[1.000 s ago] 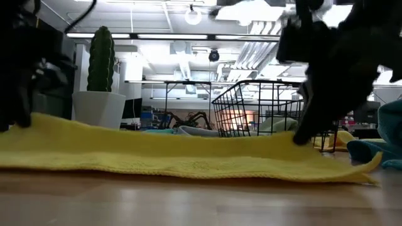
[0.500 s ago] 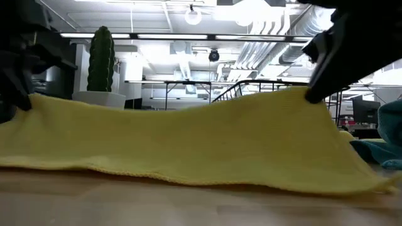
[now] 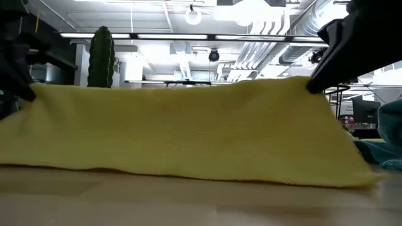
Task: Fold microfiber towels
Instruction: Fold the bottom yellow microfiber towel
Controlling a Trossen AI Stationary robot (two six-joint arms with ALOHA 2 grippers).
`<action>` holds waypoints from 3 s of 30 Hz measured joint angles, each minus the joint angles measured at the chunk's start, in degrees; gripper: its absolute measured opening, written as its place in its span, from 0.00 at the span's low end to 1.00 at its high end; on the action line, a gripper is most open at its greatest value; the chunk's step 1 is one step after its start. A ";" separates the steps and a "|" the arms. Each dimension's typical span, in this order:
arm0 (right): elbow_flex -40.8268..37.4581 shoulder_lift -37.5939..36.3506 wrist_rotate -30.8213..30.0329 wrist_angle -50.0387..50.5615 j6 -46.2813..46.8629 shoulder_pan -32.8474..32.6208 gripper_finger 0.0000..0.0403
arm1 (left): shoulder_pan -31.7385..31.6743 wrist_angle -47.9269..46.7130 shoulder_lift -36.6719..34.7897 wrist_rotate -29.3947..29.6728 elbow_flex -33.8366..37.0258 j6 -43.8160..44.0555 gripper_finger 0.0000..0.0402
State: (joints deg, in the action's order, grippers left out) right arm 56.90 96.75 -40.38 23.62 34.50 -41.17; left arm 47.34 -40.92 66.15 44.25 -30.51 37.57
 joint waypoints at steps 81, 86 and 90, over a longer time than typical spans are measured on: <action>-0.07 7.41 20.26 -8.52 10.87 0.33 0.19 | 3.62 11.63 20.74 -20.30 -5.82 0.82 0.17; 1.36 7.41 25.07 -6.29 11.63 0.39 0.35 | 3.68 10.49 20.70 -23.76 -6.93 0.80 0.30; 4.25 7.41 26.69 -4.42 11.37 0.39 0.43 | 3.73 7.11 20.19 -27.84 -9.60 -1.45 0.36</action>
State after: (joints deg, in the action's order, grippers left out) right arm 61.15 104.16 -13.69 19.20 45.87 -40.77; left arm 51.07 -33.81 86.34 16.40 -40.11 36.13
